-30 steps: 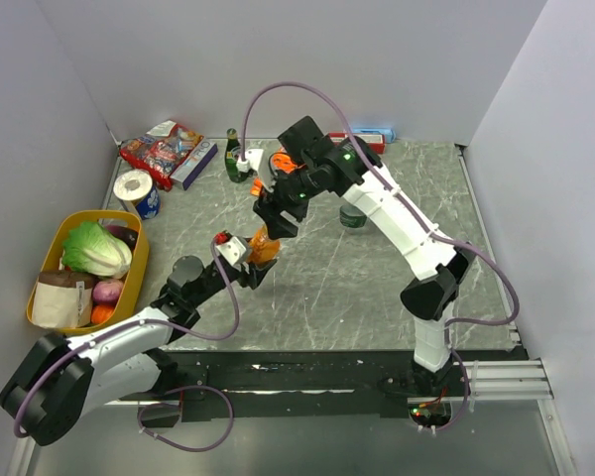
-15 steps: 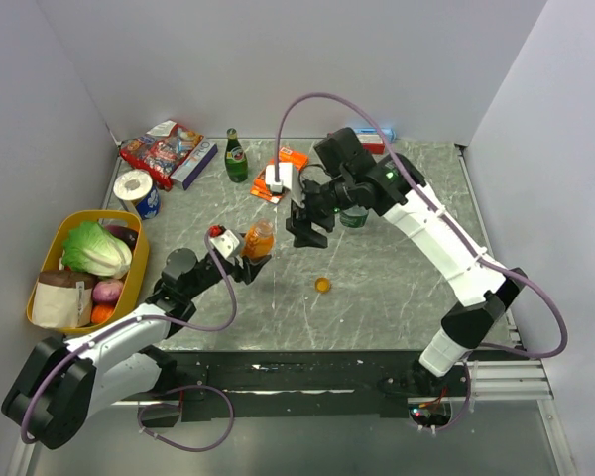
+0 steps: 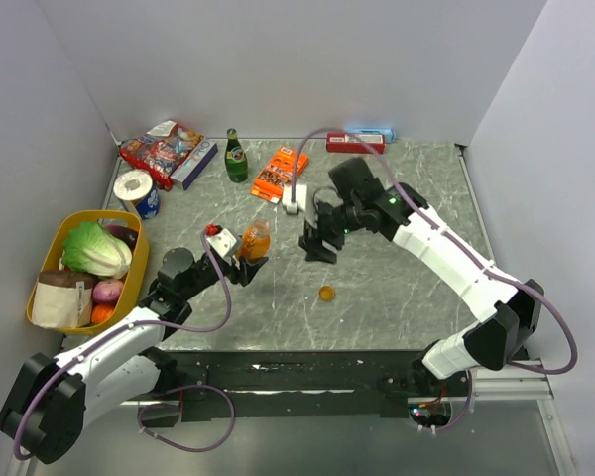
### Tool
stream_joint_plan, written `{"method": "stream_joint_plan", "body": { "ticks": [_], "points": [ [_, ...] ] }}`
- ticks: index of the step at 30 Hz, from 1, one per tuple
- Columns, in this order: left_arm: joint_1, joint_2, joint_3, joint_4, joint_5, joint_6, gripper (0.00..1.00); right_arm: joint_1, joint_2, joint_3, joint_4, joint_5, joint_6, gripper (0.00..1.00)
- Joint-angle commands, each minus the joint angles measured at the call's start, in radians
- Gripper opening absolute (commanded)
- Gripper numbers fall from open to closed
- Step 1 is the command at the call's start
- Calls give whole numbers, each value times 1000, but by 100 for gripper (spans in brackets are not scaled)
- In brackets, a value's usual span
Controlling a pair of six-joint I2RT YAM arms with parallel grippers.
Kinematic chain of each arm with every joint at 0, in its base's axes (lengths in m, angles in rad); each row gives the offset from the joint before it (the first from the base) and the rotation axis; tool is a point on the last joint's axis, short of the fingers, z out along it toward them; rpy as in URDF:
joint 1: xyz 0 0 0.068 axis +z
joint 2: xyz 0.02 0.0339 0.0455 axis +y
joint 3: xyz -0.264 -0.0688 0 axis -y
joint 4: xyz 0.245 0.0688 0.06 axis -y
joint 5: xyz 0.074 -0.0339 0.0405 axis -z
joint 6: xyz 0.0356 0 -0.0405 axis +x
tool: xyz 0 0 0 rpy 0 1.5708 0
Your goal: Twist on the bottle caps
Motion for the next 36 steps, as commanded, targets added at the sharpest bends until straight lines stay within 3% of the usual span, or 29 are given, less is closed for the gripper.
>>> {"method": "stream_joint_plan", "body": {
  "ticks": [1,6,20,23,27,29,32,33,34,36],
  "points": [
    [3,-21,63,-30,18,-21,1,0,-29,159,258,-143,206,77],
    [3,-4,103,-56,65,-24,1,-2,48,240,330,-217,379,79],
    [-3,1,152,-82,84,-15,1,24,189,340,344,-326,439,79],
    [-5,2,155,-82,88,-13,1,26,217,371,321,-346,438,68],
    [-5,4,155,-85,67,-22,1,26,243,391,317,-371,435,37],
    [-5,7,158,-94,44,-27,20,26,252,398,298,-365,419,30],
    [-5,4,153,-102,21,-24,19,26,264,411,259,-364,387,20],
    [-5,3,152,-102,18,-25,16,27,272,435,245,-366,380,19],
    [-3,1,152,-99,13,-25,6,24,277,444,237,-358,381,22],
    [-5,1,149,-88,10,-28,1,21,269,429,255,-345,396,46]
  ]
}}
